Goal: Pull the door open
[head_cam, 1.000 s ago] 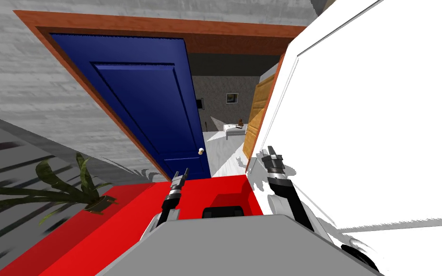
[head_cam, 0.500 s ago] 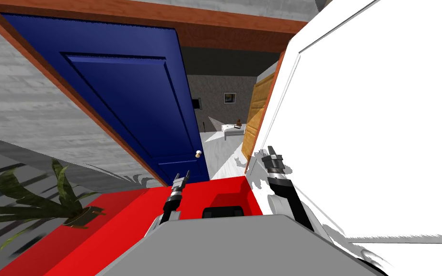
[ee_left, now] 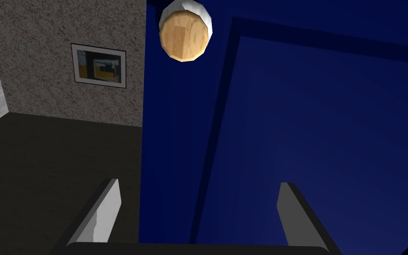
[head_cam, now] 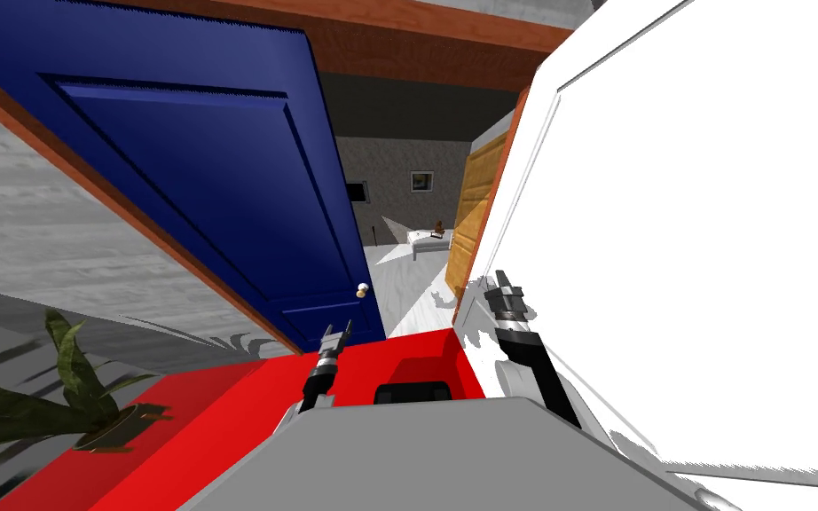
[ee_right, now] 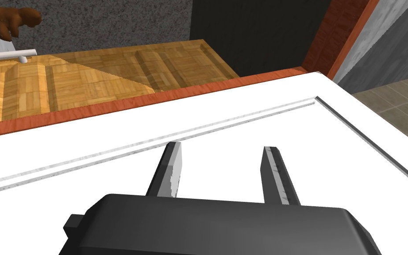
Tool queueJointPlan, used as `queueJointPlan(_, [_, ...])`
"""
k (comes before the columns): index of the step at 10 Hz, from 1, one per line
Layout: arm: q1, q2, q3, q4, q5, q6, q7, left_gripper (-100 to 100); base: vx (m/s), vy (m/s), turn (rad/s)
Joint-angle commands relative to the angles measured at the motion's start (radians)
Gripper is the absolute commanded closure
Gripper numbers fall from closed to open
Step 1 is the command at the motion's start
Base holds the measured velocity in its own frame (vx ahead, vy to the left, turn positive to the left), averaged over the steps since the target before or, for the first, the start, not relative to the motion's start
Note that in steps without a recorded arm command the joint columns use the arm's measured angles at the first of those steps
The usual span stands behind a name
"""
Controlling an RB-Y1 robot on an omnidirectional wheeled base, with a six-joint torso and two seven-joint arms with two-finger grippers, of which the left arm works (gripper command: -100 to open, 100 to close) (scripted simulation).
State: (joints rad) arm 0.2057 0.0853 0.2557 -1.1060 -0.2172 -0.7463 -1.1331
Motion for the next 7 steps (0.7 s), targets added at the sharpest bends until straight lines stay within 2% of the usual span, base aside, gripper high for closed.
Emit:
queueJointPlan(1, [-0.01, -0.001, 0.006, 0.031, -0.006, -0.008, -0.024, -100, 0.087, 0.014, -0.05])
queueJointPlan(2, [-0.018, -0.003, 0.012, 0.059, -0.014, -0.016, -0.049, -100, 0.111, 0.035, -0.089])
queueJointPlan(7, [-0.039, -0.011, 0.028, 0.138, -0.034, -0.036, -0.117, -100, 0.08, 0.008, -0.049])
